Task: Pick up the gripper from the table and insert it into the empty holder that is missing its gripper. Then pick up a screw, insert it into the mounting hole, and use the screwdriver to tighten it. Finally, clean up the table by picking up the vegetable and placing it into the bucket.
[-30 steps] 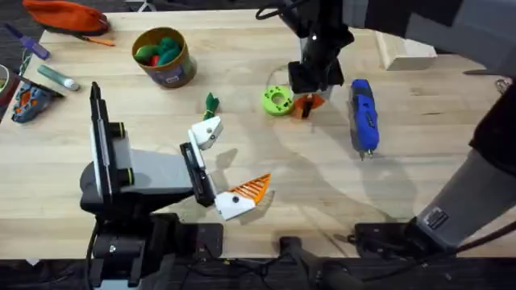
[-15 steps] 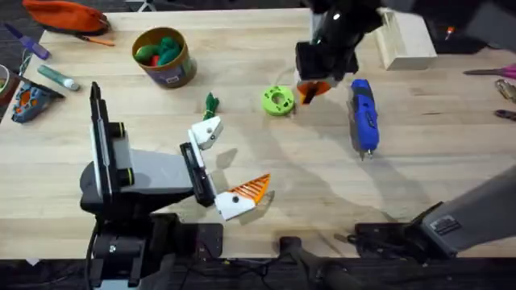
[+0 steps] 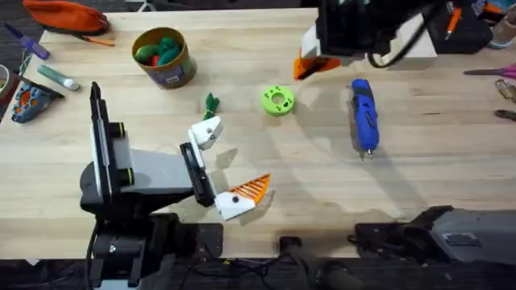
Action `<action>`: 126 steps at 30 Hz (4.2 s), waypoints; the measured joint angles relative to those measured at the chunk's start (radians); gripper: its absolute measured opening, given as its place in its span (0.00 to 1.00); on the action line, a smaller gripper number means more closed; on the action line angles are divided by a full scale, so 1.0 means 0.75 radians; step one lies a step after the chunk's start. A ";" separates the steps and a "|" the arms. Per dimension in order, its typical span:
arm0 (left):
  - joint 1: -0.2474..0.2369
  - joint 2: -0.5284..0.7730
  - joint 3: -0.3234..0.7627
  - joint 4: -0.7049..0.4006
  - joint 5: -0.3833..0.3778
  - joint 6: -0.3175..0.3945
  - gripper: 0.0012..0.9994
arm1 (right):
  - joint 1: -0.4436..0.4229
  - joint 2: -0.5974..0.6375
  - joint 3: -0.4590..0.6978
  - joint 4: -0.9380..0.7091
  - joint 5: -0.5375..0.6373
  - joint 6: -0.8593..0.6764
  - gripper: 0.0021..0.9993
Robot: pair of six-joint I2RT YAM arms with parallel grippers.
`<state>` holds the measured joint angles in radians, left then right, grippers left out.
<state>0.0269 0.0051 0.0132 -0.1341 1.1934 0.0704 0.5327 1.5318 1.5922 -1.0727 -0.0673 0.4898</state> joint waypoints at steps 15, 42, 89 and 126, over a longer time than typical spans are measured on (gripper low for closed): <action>0.000 0.001 0.000 -0.001 0.000 0.000 0.99 | -0.076 -0.333 -0.615 0.586 -0.568 0.085 0.01; 0.000 0.000 0.000 -0.001 0.000 0.000 0.99 | -0.357 -0.350 -1.473 2.106 -1.662 0.591 0.01; 0.000 0.000 0.000 -0.001 0.000 0.000 0.99 | -0.181 0.232 -1.164 2.237 -1.941 0.621 0.01; 0.000 0.000 0.000 -0.001 0.000 0.000 0.99 | -0.091 0.276 -1.094 2.143 -1.917 0.562 0.01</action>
<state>0.0269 0.0054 0.0132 -0.1345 1.1934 0.0704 0.4648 1.7386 0.7715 0.5346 -1.5051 0.9112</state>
